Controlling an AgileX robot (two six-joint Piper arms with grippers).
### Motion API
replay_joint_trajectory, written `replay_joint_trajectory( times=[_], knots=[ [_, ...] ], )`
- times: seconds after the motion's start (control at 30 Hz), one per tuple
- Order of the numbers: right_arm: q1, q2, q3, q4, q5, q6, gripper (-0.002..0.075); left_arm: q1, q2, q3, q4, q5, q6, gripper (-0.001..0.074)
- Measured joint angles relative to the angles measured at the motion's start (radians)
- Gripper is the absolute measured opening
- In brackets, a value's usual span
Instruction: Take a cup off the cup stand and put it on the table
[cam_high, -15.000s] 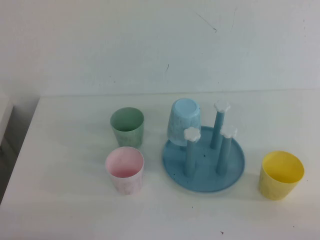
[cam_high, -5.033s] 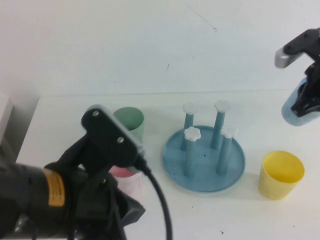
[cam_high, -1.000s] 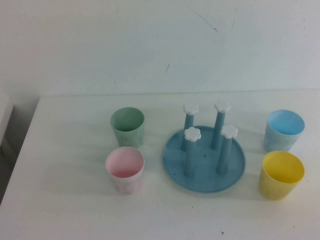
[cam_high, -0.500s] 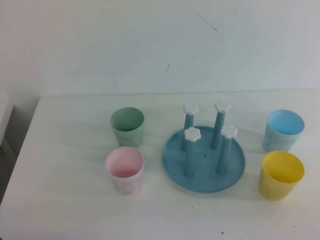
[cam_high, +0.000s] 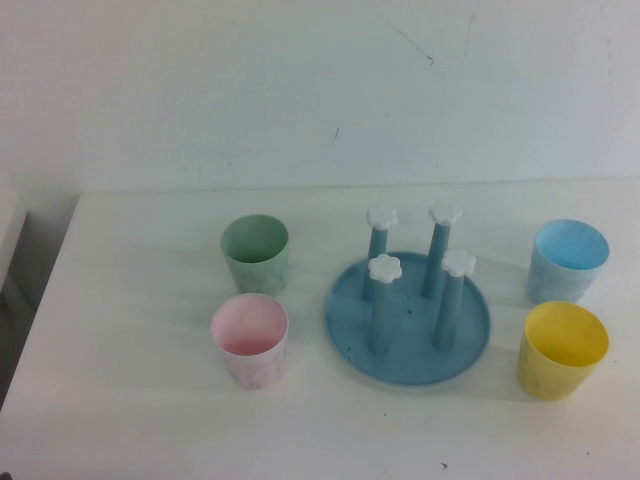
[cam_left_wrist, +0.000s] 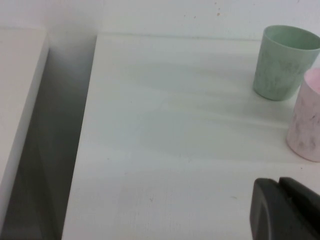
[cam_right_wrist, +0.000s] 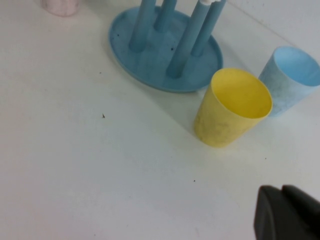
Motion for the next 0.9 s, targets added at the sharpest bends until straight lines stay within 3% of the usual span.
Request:
replay_joint_trajectory(
  times=[0.9],
  knots=[
    [0.000,0.000,0.000,0.000,0.000,0.000,-0.0003,0.000,0.000,0.001,-0.014,-0.001,0.000,-0.0002]
  ],
)
